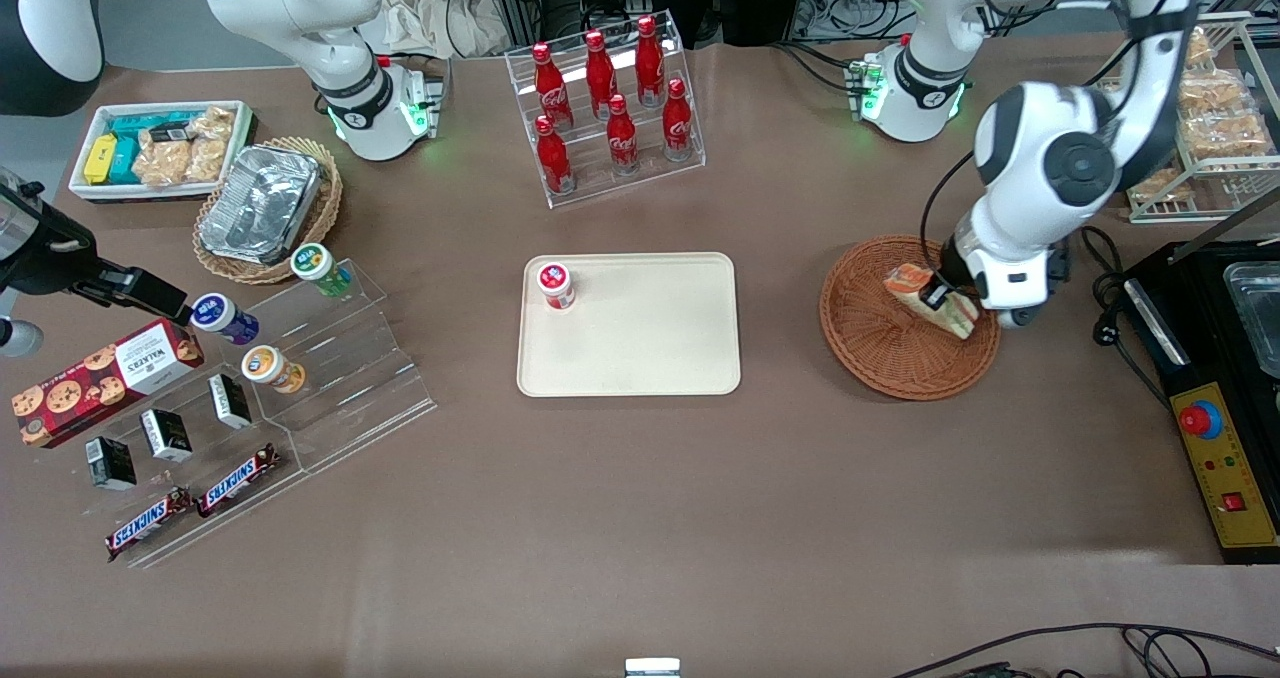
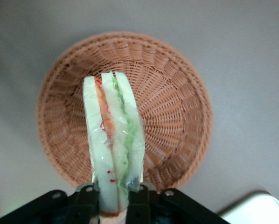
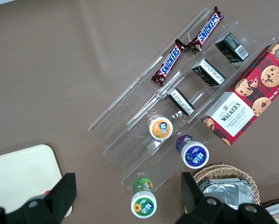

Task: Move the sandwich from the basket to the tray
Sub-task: 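Carry the sandwich with the left gripper over the cream tray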

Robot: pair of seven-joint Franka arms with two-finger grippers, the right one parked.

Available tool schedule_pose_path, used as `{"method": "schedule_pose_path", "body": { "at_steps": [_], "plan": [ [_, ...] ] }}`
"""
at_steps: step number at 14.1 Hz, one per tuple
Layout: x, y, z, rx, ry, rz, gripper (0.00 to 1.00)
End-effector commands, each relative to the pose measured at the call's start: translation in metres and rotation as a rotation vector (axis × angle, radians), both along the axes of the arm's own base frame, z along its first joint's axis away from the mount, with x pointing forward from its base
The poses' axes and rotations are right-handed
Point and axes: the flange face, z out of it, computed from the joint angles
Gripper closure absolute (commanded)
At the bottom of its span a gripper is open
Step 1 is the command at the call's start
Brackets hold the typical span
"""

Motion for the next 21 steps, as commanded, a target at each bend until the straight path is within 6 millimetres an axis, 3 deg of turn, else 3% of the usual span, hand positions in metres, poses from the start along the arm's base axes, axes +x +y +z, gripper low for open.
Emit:
{"method": "schedule_pose_path", "body": {
  "at_steps": [1, 4, 9, 12, 15, 21],
  "plan": [
    [0.024, -0.003, 0.068, 0.018, 0.010, -0.002, 1.00],
    [0.028, -0.005, 0.119, 0.010, 0.014, -0.069, 1.00],
    [0.020, -0.007, 0.143, 0.004, 0.016, -0.190, 1.00],
    [0.010, -0.017, 0.139, 0.000, 0.067, -0.274, 1.00],
    [0.000, -0.060, 0.131, 0.000, 0.084, -0.365, 1.00],
    [-0.010, -0.118, 0.116, -0.002, 0.079, -0.489, 1.00]
  ]
}}
